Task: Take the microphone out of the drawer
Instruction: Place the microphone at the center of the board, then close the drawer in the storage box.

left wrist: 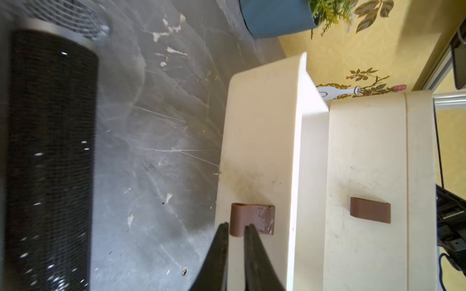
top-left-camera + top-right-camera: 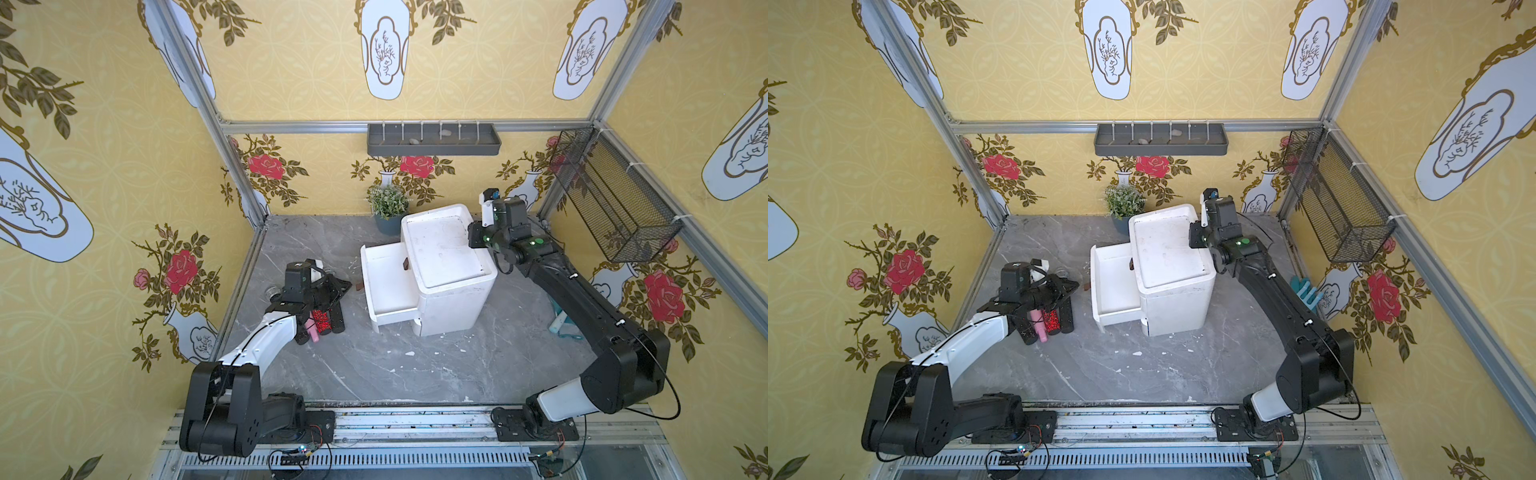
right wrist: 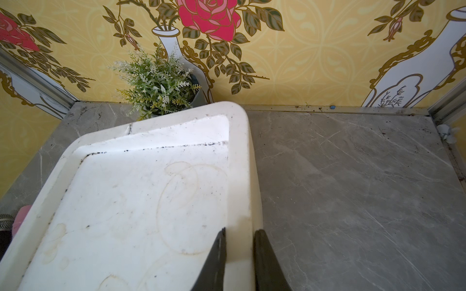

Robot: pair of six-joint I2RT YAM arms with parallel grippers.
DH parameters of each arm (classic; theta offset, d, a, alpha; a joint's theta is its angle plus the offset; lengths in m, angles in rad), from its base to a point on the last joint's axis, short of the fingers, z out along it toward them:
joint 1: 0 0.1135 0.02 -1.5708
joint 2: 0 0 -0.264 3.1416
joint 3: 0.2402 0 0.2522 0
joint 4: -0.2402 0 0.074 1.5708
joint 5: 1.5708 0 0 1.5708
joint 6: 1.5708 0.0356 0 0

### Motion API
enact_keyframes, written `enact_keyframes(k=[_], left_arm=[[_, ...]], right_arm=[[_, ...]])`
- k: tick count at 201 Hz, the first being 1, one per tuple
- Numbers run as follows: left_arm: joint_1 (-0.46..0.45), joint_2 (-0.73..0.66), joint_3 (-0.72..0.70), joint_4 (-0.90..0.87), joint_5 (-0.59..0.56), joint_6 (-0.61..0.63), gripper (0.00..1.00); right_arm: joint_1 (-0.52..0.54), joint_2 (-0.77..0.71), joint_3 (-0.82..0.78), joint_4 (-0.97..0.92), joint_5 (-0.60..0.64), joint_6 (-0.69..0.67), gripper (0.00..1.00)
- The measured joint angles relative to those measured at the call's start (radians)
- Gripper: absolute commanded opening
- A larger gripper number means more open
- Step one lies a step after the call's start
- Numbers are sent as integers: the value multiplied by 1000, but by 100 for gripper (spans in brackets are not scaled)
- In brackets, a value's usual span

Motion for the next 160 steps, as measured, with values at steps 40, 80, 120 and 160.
enact_keyframes(k=[40, 80, 120, 160], left_arm=[[-63, 65, 34, 65, -2, -28, 0], [-100, 90, 53, 93, -34, -48, 0], [-142, 113, 64, 127, -47, -75, 0], [-195, 177, 92, 205, -80, -110, 0]], right_arm=[[0, -6, -2, 3, 0, 0, 15], [0, -8, -7, 6, 3, 2, 15], [0, -10, -11, 11, 0, 1, 15], [0, -11, -13, 13, 2, 2, 15]])
